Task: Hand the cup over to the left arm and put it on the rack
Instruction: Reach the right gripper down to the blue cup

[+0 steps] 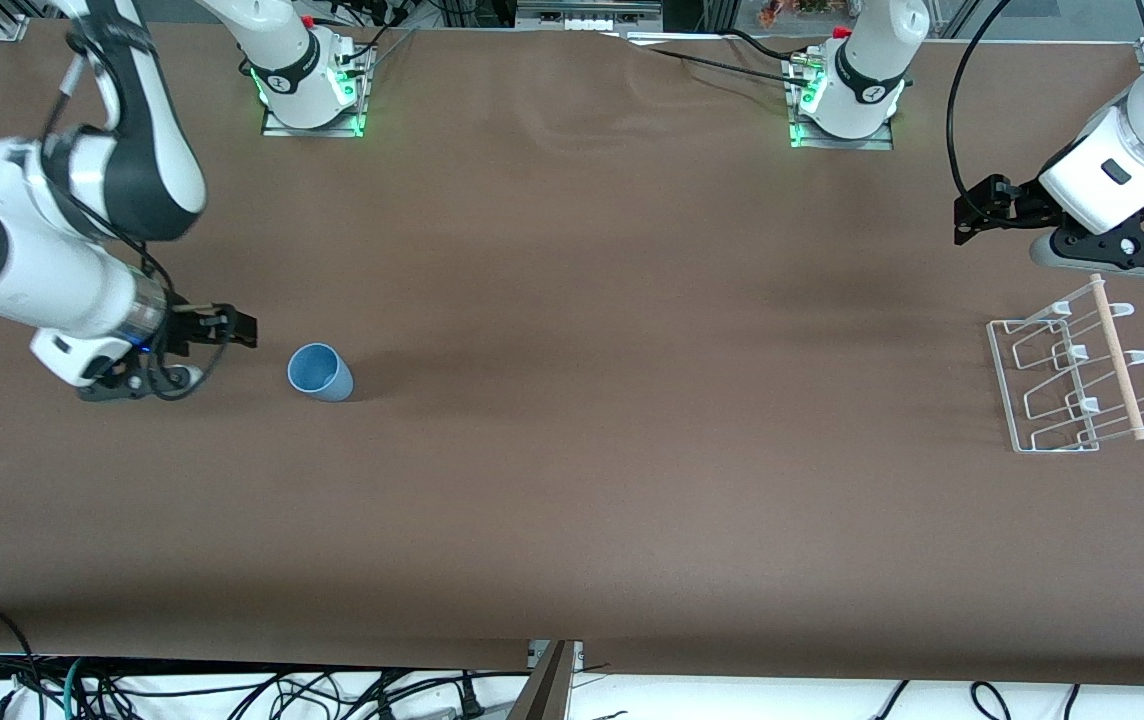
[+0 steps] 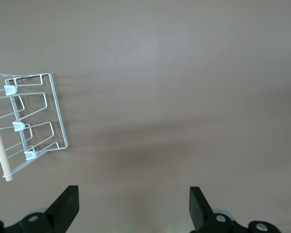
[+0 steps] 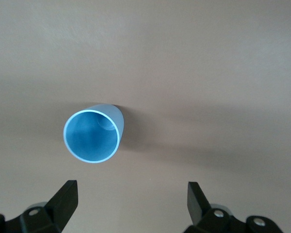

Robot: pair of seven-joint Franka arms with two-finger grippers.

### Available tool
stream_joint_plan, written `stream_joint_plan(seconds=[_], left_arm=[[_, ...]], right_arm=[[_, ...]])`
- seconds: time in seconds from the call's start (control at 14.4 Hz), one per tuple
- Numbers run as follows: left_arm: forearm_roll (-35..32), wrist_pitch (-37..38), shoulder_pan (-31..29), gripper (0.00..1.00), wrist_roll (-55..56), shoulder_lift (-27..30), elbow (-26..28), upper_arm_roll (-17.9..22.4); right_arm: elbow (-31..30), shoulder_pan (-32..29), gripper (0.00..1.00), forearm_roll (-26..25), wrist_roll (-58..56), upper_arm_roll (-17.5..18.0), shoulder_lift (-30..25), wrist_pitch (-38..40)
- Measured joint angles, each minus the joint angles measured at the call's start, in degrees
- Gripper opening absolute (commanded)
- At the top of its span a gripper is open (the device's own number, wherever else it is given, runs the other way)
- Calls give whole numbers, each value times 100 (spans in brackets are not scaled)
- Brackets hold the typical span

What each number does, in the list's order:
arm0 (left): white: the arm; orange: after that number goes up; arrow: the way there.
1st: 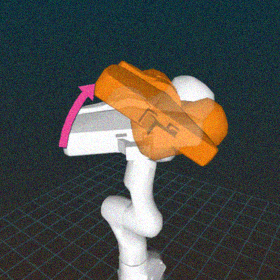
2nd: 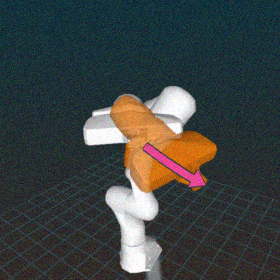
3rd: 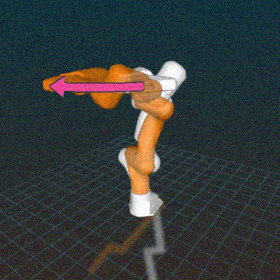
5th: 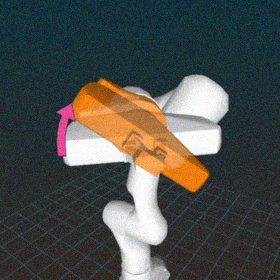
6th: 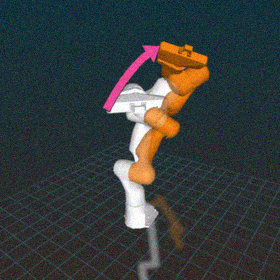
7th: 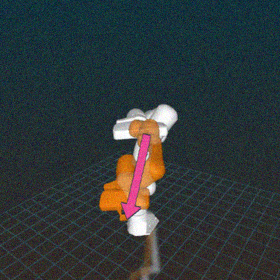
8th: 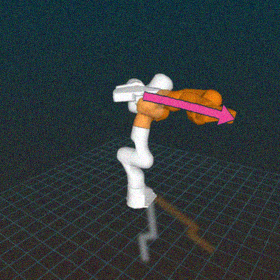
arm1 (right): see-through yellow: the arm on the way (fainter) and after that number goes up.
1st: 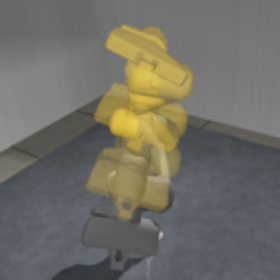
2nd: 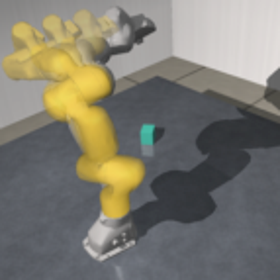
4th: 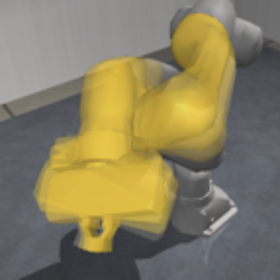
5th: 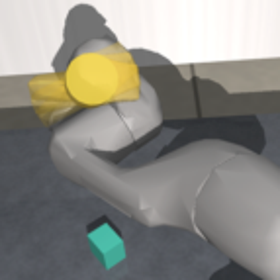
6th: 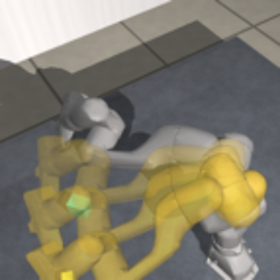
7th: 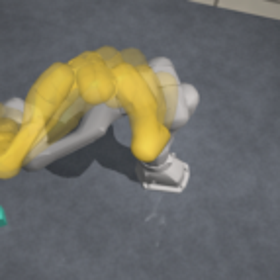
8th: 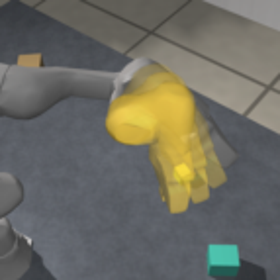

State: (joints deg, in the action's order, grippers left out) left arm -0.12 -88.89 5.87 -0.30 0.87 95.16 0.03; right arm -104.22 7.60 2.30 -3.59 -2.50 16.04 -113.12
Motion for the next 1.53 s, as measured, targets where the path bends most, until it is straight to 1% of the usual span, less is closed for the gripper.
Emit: stream_joint_plan(seconds=[0.21, 0.42, 0.77, 1.11, 1.18, 1.25, 1.32, 1.53], left_arm=[[0, 1, 1, 100, 0, -1, -2, 0], [0, 1, 1, 100, 0, -1, -2, 0], [0, 1, 3, 100, 0, -2, -2, 0], [0, 2, 3, 100, 0, -3, -2, -1], [0, 2, 4, 100, 0, -3, -2, -1], [0, 2, 6, 100, 0, -3, -2, -2], [0, 2, 12, 100, 0, -3, -2, -4], [0, 2, 20, 100, 0, -3, -3, -29]], right_arm=[[-58, 92, 100, 205, 5, 4, 351, -368], [-58, 223, 100, 221, 54, 4, 641, -654], [-56, 242, 100, 221, 63, -5, 920, -1075], [-55, 241, 98, 221, 61, -6, 1129, -1158], [-55, 241, 69, 221, 60, -7, 1170, -1159], [-56, 241, 36, 221, 60, -8, 1211, -1160], [-55, 239, 23, 221, 60, -10, 1247, -1159], [-54, 229, 0, 232, 63, -31, 1353, -1154]])
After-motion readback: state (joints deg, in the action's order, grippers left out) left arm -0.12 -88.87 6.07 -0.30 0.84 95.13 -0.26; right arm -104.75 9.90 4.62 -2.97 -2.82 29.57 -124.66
